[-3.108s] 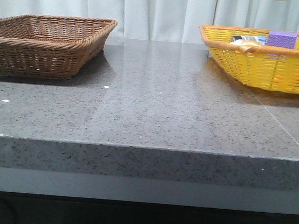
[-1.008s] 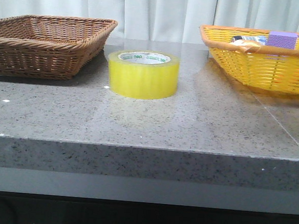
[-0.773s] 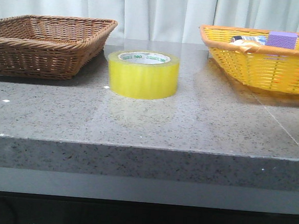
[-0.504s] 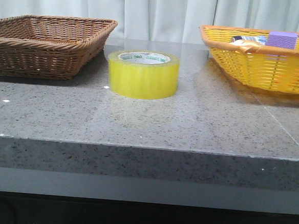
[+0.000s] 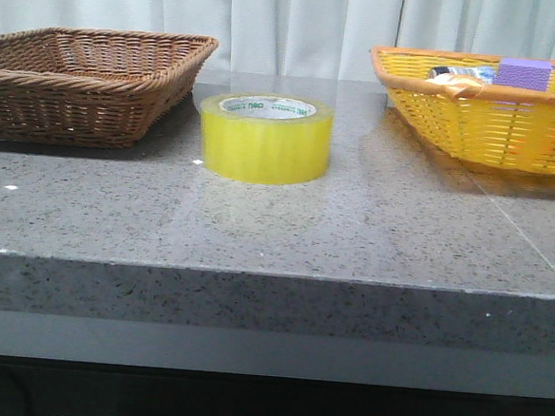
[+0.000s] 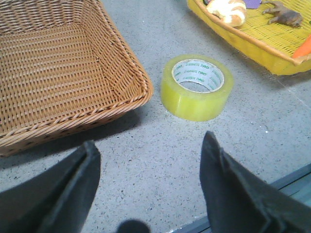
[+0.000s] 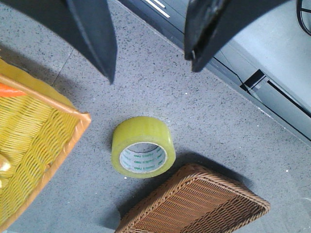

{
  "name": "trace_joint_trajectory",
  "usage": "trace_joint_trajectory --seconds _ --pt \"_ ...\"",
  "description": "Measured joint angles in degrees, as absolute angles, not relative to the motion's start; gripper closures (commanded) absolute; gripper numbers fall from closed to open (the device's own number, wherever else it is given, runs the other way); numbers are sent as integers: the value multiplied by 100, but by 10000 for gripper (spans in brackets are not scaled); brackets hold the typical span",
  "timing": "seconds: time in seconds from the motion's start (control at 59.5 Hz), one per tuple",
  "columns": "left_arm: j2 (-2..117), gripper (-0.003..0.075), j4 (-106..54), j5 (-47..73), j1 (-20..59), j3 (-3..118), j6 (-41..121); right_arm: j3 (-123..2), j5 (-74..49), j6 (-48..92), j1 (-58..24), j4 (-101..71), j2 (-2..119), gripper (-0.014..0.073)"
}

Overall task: Transfer tape with both arms
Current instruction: 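Open the right gripper and raise it away from the tape, then lower the left gripper onto the tape roll and grasp its rim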

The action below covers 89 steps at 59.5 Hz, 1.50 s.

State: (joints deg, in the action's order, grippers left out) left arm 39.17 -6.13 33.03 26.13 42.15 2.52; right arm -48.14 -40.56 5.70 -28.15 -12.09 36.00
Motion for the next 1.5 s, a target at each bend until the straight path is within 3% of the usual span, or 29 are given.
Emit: trace_joint_trajectory --seconds 0.403,0.605,1.142,1.495 --pt "5584 273 -633 4981 2616 6401 978 -4814 -4056 570 -2815 -1209 3600 232" --pt "6685 164 -743 5294 2616 7328 1802 -4814 -4056 570 -2815 -1209 3600 232" --pt "9132 166 -2278 6675 2670 9373 4889 -4814 -4056 570 -2815 -1209 3600 232" --pt "9897 166 -2222 6727 3308 9705 5706 -4814 -4056 570 -2815 -1209 3600 232"
